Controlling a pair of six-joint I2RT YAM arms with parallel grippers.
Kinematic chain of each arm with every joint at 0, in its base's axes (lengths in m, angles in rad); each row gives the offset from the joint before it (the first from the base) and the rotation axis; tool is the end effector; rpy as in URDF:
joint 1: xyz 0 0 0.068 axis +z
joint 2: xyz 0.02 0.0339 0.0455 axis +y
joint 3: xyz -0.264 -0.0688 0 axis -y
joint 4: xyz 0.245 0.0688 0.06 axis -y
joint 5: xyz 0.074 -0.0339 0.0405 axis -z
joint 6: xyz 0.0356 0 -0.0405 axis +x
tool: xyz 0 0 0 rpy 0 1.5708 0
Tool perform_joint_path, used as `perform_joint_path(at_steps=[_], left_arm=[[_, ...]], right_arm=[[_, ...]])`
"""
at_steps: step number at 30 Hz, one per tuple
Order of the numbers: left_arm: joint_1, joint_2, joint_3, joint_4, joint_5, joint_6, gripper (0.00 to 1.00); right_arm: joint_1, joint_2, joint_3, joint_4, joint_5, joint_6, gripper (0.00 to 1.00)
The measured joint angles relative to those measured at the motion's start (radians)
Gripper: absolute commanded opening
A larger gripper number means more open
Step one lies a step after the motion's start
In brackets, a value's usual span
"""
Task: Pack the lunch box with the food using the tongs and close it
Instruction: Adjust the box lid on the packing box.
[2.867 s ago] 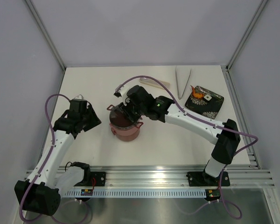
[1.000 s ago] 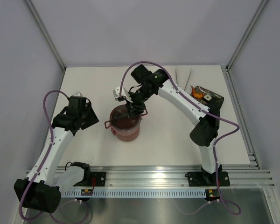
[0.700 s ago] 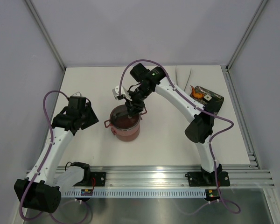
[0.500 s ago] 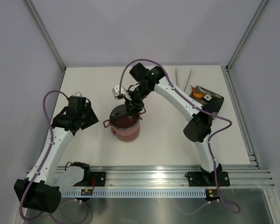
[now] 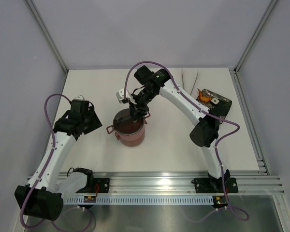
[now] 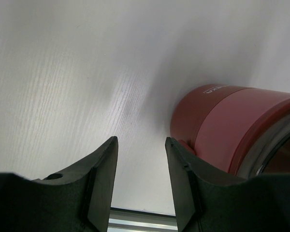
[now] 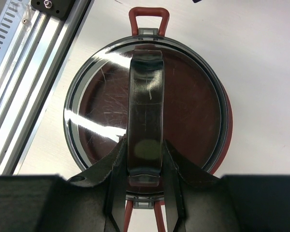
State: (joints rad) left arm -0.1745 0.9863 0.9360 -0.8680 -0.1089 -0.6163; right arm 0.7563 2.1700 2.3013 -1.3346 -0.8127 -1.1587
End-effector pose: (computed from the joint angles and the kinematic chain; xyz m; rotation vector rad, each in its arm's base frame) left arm 0.1863 -0.0289 0.2944 -0.5908 2.4213 -0.1994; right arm 0.3018 0.3203 0.3312 -2.1326 1.2596 0.9493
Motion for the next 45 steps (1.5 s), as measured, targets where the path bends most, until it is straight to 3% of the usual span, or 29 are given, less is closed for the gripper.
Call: perform_joint_path(at_steps=[14, 34, 45], left_arm=[[0.008, 0.000, 0.000, -0.006, -0.001, 0.000, 0.48], [0.016, 0.000, 0.000, -0.006, -0.001, 0.000, 0.48], [0.017, 0.000, 0.000, -0.006, 0.000, 0.000, 0.48]], right_arm=[[-0.003, 0.007, 0.000, 0.005, 0.004, 0.034, 0.41], [-0.003, 0.008, -0.003, 0.009, 0.037, 0.060, 0.39], [-0.003, 0.008, 0.003, 0.032, 0.062, 0.071, 0.48]])
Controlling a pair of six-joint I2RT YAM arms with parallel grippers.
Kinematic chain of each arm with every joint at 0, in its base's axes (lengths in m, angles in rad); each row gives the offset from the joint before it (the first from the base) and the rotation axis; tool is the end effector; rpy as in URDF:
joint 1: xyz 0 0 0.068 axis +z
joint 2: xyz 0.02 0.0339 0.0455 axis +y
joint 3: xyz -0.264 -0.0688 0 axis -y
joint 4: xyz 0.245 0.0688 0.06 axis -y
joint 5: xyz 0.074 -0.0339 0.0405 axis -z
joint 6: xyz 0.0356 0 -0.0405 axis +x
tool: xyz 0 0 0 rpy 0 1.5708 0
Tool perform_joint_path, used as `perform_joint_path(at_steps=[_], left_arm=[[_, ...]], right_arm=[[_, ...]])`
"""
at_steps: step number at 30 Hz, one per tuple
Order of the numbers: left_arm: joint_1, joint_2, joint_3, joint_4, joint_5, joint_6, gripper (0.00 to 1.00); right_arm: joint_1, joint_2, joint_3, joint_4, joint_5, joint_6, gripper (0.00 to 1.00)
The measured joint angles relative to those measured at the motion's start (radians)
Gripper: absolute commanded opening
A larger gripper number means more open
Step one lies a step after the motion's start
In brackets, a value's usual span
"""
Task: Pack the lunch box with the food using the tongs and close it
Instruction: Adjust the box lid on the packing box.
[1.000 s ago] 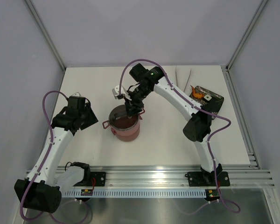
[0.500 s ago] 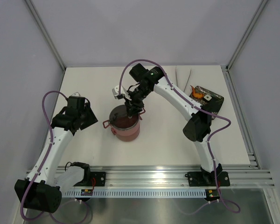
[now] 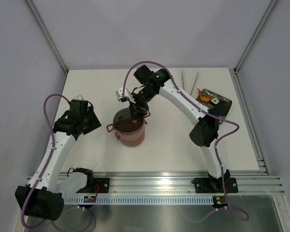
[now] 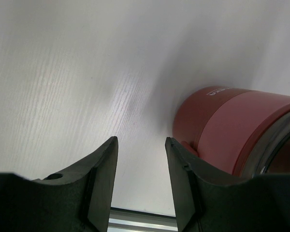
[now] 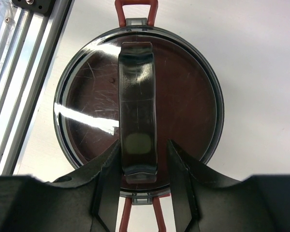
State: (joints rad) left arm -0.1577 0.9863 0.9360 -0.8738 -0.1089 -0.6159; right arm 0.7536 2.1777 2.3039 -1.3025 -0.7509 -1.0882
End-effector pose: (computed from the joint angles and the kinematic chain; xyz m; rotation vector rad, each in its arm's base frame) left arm 0.1862 -0.0257 0.2940 -0.6114 2.4211 -0.1896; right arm 0.3075 0.3219 0.3284 -2.1072 1.3545 0.8874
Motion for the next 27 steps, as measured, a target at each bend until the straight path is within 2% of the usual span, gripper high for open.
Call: perform_joint_path(at_steps=[4, 18, 27], left_arm=[[0.000, 0.000, 0.000, 0.000, 0.000, 0.000, 0.48], [0.002, 0.004, 0.000, 0.001, 0.000, 0.006, 0.48], [0.002, -0.005, 0.000, 0.000, 0.000, 0.006, 0.48]], right_arm=[[0.000, 0.000, 0.000, 0.005, 0.002, 0.004, 0.55], [0.000, -0.003, -0.002, 0.020, 0.000, 0.012, 0.57], [0.000, -0.060, -0.034, 0.036, -0.013, 0.029, 0.60]])
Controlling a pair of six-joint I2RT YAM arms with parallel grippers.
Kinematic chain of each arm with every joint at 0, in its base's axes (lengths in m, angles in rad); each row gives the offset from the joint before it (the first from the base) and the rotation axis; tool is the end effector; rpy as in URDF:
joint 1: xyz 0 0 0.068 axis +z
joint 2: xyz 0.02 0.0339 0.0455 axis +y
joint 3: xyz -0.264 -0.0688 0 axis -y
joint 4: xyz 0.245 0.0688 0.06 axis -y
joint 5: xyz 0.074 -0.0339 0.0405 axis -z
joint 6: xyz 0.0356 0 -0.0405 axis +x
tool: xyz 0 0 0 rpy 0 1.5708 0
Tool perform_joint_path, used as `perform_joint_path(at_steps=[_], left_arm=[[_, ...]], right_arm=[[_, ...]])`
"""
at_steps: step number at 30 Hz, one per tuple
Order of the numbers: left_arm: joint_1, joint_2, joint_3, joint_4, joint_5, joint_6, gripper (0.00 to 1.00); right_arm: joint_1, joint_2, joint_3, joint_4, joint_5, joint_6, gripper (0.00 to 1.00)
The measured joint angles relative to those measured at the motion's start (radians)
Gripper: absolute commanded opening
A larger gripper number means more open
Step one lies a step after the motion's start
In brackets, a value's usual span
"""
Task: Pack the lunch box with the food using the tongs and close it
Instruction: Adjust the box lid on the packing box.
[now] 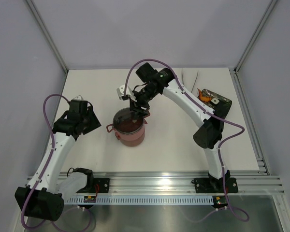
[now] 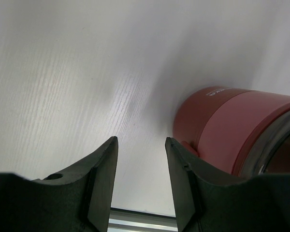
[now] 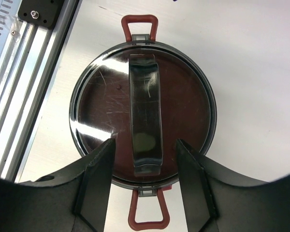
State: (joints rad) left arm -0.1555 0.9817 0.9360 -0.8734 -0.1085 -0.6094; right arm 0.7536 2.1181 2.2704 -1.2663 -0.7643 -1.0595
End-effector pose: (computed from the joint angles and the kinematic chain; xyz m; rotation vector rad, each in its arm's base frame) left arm 0.1855 -0.0252 0.2948 -0.6052 2.4174 -0.1887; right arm 0.2999 0.3152 0.3459 -2.0654 1.3270 0.8844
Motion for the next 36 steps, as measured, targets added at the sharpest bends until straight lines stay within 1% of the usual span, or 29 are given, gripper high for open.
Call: perform_joint_path(at_steps=[5, 7, 8, 9, 10, 11, 13, 14, 15, 16, 21, 26, 29, 31, 36], left_arm=[[0.000, -0.013, 0.001, -0.001, -0.002, 0.004, 0.47], [0.000, -0.014, 0.011, -0.011, -0.008, 0.009, 0.47], [0.000, -0.015, 0.020, -0.017, -0.012, 0.014, 0.45], [0.000, -0.018, 0.032, -0.019, -0.014, 0.022, 0.45], [0.000, -0.022, 0.046, -0.019, -0.017, 0.032, 0.44], [0.000, -0.026, 0.060, -0.019, -0.016, 0.043, 0.42], [0.000, -0.031, 0.100, -0.013, -0.007, 0.072, 0.36], [0.000, -0.030, 0.122, -0.011, 0.002, 0.086, 0.32], [-0.002, -0.026, 0.139, -0.007, 0.008, 0.095, 0.31], [-0.006, -0.015, 0.161, 0.000, 0.018, 0.107, 0.29], [-0.065, 0.108, 0.241, 0.076, 0.080, 0.139, 0.26], [-0.086, 0.260, 0.243, 0.132, 0.148, 0.138, 0.25], [-0.087, 0.314, 0.247, 0.143, 0.161, 0.134, 0.25], [-0.087, 0.334, 0.254, 0.147, 0.168, 0.126, 0.25], [-0.090, 0.365, 0.261, 0.172, 0.192, 0.103, 0.25]], right_arm=[[0.000, -0.040, -0.023, 0.032, -0.008, 0.021, 0.61], [0.000, -0.061, -0.043, 0.060, -0.012, 0.047, 0.58], [0.000, -0.075, -0.062, 0.084, -0.012, 0.074, 0.48], [0.000, -0.105, -0.110, 0.144, -0.006, 0.134, 0.45], [0.000, -0.121, -0.135, 0.168, 0.002, 0.165, 0.40], [0.000, -0.153, -0.185, 0.225, 0.023, 0.248, 0.29], [0.000, -0.218, -0.278, 0.344, 0.082, 0.408, 0.24], [0.000, -0.248, -0.315, 0.393, 0.113, 0.489, 0.15], [0.000, -0.275, -0.345, 0.438, 0.154, 0.563, 0.08], [0.000, -0.301, -0.372, 0.484, 0.194, 0.641, 0.01], [0.001, -0.387, -0.448, 0.607, 0.387, 0.994, 0.00], [0.045, -0.465, -0.645, 0.727, 0.551, 1.248, 0.00], [0.100, -0.461, -0.706, 0.747, 0.625, 1.342, 0.00], [0.127, -0.451, -0.713, 0.766, 0.666, 1.389, 0.00], [0.142, -0.449, -0.724, 0.800, 0.738, 1.453, 0.00]])
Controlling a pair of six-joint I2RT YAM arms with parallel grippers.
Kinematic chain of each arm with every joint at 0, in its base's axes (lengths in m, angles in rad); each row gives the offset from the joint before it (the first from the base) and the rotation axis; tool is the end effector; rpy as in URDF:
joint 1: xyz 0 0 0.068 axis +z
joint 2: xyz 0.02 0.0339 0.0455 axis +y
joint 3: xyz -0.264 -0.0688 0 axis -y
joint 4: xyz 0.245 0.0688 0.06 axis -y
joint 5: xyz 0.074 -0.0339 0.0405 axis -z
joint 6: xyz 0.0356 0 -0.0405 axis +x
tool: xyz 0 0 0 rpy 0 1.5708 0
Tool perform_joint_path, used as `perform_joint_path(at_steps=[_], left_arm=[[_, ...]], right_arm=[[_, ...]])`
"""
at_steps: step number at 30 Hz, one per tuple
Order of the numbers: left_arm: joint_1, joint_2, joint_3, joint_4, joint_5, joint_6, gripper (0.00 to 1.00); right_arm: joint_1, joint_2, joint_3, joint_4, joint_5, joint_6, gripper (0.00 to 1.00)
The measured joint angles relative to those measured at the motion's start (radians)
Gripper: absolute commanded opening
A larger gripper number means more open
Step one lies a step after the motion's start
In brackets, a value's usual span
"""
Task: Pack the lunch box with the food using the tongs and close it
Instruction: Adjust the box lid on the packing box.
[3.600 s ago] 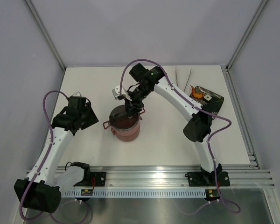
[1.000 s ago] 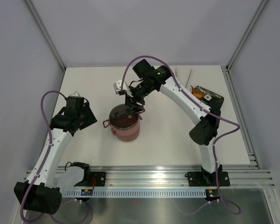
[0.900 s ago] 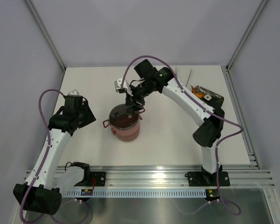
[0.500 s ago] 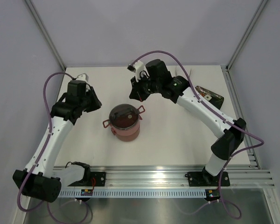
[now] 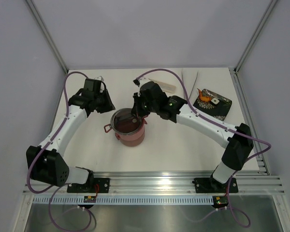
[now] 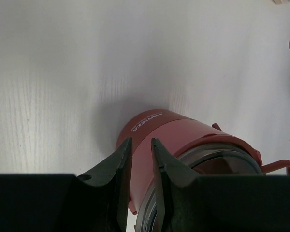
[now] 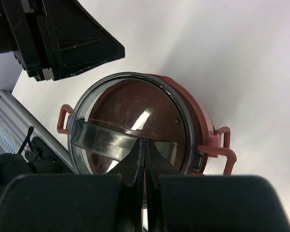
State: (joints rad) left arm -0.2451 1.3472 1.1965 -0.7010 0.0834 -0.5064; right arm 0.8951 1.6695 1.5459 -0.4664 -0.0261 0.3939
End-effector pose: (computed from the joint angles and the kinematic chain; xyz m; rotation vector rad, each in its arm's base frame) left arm 0.2756 -0.0720 0.3111 -0.2830 2.4510 -0.4360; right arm 0.2417 0.3030 0.3446 -0.5766 2.1890 0.7497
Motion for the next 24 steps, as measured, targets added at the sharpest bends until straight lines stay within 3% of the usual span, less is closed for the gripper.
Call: perform_joint_path(at_steps=[15, 18, 20, 24], left_arm=[[-0.011, 0.018, 0.000, 0.016, 0.015, -0.026, 0.25], [-0.011, 0.018, 0.000, 0.015, 0.013, -0.026, 0.26], [-0.011, 0.018, 0.000, 0.013, 0.005, -0.026, 0.26], [-0.011, 0.015, 0.009, -0.016, -0.032, -0.026, 0.28]], right_arm=[[0.004, -0.053, -0.066, 0.051, 0.104, 0.021, 0.06], [0.014, -0.096, -0.066, 0.057, 0.121, 0.013, 0.17], [0.027, -0.120, -0.066, 0.058, 0.131, 0.001, 0.33], [0.061, -0.137, -0.066, 0.058, 0.149, -0.031, 0.46]])
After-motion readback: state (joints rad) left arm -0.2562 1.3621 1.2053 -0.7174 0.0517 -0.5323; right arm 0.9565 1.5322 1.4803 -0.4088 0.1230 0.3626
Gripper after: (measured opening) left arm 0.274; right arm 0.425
